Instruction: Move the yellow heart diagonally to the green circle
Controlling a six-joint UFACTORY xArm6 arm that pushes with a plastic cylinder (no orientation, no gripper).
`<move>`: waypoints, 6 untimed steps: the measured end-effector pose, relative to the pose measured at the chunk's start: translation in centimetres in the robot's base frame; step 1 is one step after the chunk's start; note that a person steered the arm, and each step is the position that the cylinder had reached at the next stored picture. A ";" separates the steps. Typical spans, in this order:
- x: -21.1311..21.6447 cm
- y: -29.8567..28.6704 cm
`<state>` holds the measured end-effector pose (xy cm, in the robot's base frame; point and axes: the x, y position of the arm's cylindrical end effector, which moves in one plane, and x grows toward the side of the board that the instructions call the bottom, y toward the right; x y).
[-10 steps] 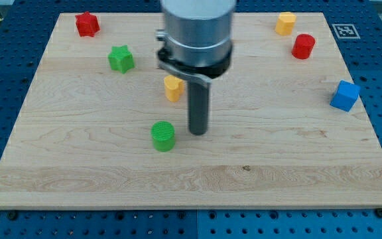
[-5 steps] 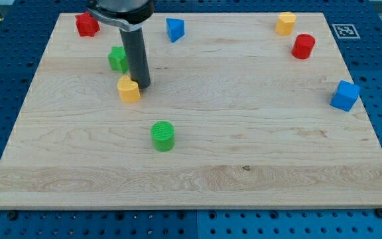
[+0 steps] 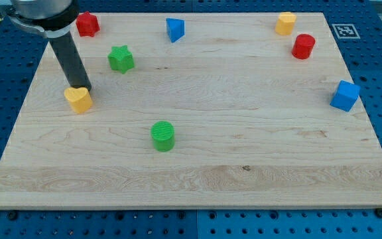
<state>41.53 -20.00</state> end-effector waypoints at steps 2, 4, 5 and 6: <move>0.0 0.1; 0.5 6.0; 2.3 11.6; 3.0 18.8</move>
